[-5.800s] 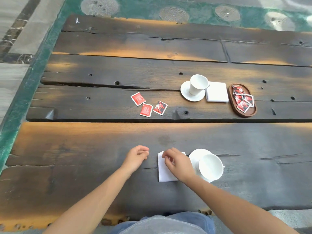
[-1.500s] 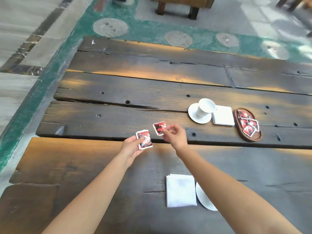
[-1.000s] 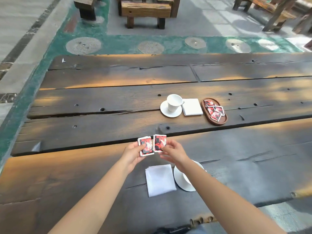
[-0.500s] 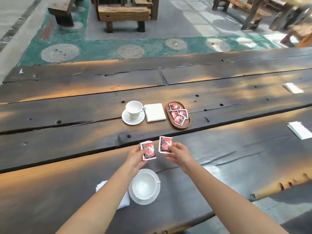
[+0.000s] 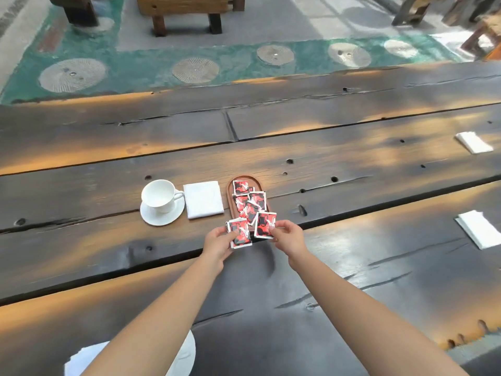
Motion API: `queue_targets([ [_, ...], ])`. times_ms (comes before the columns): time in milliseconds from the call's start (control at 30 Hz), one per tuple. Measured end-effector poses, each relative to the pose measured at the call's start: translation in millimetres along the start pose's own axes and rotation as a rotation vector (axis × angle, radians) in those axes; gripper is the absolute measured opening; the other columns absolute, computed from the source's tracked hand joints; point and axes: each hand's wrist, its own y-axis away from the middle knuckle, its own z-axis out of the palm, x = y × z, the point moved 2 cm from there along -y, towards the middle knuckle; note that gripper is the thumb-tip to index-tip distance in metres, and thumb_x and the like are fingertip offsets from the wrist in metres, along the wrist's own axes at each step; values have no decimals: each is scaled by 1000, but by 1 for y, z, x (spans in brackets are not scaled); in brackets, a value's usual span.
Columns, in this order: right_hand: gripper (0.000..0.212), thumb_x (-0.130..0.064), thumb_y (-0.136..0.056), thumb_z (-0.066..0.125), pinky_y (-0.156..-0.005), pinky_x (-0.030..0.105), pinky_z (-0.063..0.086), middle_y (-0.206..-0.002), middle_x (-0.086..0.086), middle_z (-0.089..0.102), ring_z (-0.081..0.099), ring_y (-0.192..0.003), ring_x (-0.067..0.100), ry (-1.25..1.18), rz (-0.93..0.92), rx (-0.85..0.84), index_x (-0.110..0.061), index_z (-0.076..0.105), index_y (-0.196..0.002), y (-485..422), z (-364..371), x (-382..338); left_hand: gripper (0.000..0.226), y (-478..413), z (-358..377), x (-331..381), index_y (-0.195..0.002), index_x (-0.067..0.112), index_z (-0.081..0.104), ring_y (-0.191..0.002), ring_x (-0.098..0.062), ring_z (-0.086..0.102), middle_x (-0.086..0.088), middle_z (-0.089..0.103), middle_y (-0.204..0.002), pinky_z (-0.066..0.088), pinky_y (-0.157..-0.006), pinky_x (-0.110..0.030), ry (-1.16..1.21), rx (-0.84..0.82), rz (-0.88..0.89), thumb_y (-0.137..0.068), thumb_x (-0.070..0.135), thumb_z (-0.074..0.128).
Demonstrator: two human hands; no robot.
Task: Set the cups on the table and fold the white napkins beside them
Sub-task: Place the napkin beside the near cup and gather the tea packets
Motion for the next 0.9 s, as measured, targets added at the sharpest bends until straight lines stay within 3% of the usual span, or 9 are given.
queue_targets([
  [167,13,-12,-83,68,-73,33,51,-76,6,65,58,-62,14,138,-30,15,-16,59,-92,-60,-1,-3,39,-48,24,12,-119,5,56,-102,-24,62,-12,65,-113,51,-85,-33,-87,161,-21,-83,10,69],
  [200,14,-14,-82,69,-77,36,52,-76,5,66,60,-65,16,159,-34,12,-18,59,-90,-70,1,-2,37,-56,26,14,-115,5,57,-100,-23,63,-9,65,-107,52,-86,-33,-117,197,-20,-82,11,71],
  [267,15,-15,-81,71,-81,37,52,-76,5,68,65,-73,19,194,-48,7,-21,59,-89,-87,6,1,30,-70,32,18,-105,8,59,-82,-14,61,-2,63,-91,50,-68,-26,-131,264,-4,-79,12,73],
  [333,18,-16,-81,71,-78,36,52,-77,7,70,67,-77,19,232,-81,21,-23,57,-89,-97,11,3,25,-79,37,20,-94,10,59,-68,-5,55,5,61,-77,42,-56,-20,-143,334,23,-76,13,76],
  [400,20,-16,-81,72,-70,30,51,-72,1,66,62,-68,12,251,-122,42,-25,56,-89,-102,16,6,24,-85,40,17,-88,12,59,-65,-4,56,6,62,-72,42,-56,-20,-195,371,58,-74,15,78],
  [500,19,-16,-80,71,-63,26,45,-63,-10,57,50,-57,5,307,-177,82,-24,56,-89,-104,19,12,25,-89,42,10,-83,16,57,-67,-9,60,5,65,-74,44,-58,-23,-292,405,121,-74,20,79],
  [700,16,-24,-81,70,-57,29,40,-71,-4,53,49,-62,11,435,-279,121,-24,55,-87,-106,19,17,25,-90,46,9,-84,17,56,-80,-17,65,0,66,-84,54,-75,-33,-413,459,230,-74,22,79],
  [900,20,-23,-81,70,-56,27,37,-64,-7,47,48,-62,12,421,-244,117,-25,52,-88,-106,16,22,20,-84,46,9,-83,20,58,-81,-12,56,2,56,-91,45,-74,-26,-469,483,339,-75,21,77],
])
